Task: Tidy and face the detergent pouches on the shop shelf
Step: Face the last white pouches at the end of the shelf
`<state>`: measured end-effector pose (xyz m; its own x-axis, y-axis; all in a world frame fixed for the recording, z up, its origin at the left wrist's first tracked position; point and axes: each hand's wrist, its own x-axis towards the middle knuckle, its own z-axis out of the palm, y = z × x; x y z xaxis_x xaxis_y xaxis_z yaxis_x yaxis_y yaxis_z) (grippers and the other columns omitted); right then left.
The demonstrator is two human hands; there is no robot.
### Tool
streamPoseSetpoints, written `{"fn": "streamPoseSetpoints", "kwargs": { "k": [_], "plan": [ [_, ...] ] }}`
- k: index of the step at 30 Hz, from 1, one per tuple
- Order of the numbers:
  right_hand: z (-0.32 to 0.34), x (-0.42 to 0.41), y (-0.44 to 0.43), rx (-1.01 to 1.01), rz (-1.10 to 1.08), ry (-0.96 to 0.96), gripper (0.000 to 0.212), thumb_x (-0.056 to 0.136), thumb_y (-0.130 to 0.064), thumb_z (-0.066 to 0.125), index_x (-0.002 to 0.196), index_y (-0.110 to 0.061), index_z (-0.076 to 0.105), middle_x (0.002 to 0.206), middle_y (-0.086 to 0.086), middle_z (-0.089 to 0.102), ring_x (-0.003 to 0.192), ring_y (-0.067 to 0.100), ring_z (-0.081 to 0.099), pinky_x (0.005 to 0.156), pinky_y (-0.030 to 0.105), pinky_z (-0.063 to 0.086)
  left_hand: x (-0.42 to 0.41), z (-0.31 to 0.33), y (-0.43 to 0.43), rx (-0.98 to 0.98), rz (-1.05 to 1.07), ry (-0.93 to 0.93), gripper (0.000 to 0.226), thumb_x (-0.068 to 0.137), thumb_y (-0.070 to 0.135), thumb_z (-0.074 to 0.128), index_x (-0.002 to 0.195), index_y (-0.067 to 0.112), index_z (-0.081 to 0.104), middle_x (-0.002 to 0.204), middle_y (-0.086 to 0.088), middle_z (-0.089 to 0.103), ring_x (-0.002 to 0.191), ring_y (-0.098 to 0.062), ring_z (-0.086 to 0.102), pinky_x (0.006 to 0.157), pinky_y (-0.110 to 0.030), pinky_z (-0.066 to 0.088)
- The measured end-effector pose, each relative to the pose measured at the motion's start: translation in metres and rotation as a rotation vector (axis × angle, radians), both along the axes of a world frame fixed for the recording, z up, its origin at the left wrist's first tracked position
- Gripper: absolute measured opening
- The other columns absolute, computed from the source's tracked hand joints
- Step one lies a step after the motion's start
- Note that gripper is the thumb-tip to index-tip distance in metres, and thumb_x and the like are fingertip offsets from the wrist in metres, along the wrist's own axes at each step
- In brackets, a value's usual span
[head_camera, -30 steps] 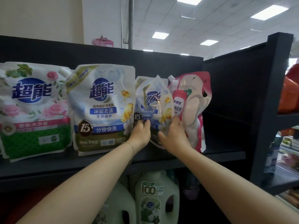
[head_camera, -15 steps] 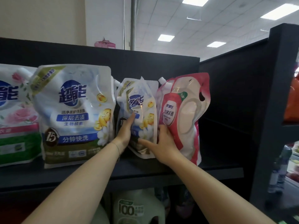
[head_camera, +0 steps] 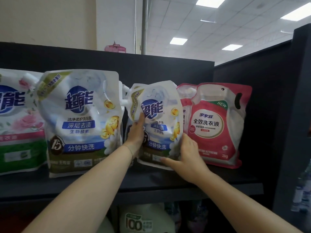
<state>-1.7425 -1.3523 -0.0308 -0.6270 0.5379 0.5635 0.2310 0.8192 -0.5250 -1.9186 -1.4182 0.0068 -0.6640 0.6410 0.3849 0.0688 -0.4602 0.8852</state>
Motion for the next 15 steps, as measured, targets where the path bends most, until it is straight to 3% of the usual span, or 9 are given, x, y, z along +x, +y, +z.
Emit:
{"fn": "streamPoseSetpoints", "kwargs": {
  "k": [3,6,8,10,12,15],
  "plan": [
    [-0.007,-0.021,-0.005,-0.198,0.053,0.079,0.099,0.064,-0.043,0.085,0.139,-0.024,0.023,0.136,-0.007,0.039,0.126,0.011,0.042,0.105,0.037,0.044,-0.001,0.016,-0.004,0.047,0.089,0.07,0.042,0.092,0.048,0.051,0.122,0.02,0.057,0.106,0.002,0.071,0.097,-0.018,0.068,0.075,-0.025,0.055],
    [-0.007,-0.036,-0.002,-0.2,0.037,0.073,0.086,0.066,-0.034,0.086,0.127,-0.023,0.026,0.13,-0.002,0.045,0.118,0.016,0.05,0.099,0.04,0.048,-0.004,0.033,-0.013,0.028,0.242,0.114,0.02,0.097,0.033,0.051,0.11,0.019,0.056,0.09,0.006,0.067,0.082,-0.012,0.065,0.061,-0.018,0.054],
    [-0.004,-0.048,-0.001,-0.187,0.029,0.027,0.085,0.067,-0.033,0.085,0.127,-0.02,0.025,0.129,0.003,0.045,0.117,0.021,0.052,0.097,0.043,0.049,-0.009,0.039,-0.017,0.0,0.338,0.119,0.032,0.094,0.039,0.056,0.116,0.015,0.053,0.097,0.001,0.067,0.089,-0.019,0.066,0.074,-0.029,0.057],
    [-0.002,-0.062,-0.002,-0.173,-0.001,-0.01,0.096,0.069,-0.035,0.083,0.137,-0.013,0.018,0.135,0.009,0.041,0.121,0.028,0.05,0.098,0.046,0.047,-0.012,0.038,-0.019,-0.025,0.425,0.122,0.039,0.091,0.046,0.057,0.118,0.019,0.05,0.113,-0.002,0.065,0.103,-0.024,0.063,0.093,-0.043,0.052],
    [0.001,-0.074,-0.002,-0.121,-0.079,-0.071,0.108,0.075,-0.038,0.079,0.146,-0.002,0.005,0.141,0.019,0.035,0.124,0.035,0.047,0.101,0.044,0.044,-0.011,0.034,-0.018,-0.033,0.523,0.143,0.045,0.09,0.049,0.056,0.124,0.02,0.047,0.125,-0.003,0.059,0.115,-0.025,0.056,0.102,-0.04,0.043],
    [0.005,-0.084,-0.004,0.02,-0.173,-0.186,0.107,0.085,-0.043,0.066,0.148,0.006,-0.006,0.141,0.024,0.034,0.125,0.038,0.046,0.098,0.039,0.04,0.004,0.029,-0.018,-0.146,0.672,0.289,0.061,0.091,0.038,0.061,0.137,0.008,0.035,0.137,-0.01,0.048,0.127,-0.027,0.045,0.1,-0.028,0.035]
  ]
}}
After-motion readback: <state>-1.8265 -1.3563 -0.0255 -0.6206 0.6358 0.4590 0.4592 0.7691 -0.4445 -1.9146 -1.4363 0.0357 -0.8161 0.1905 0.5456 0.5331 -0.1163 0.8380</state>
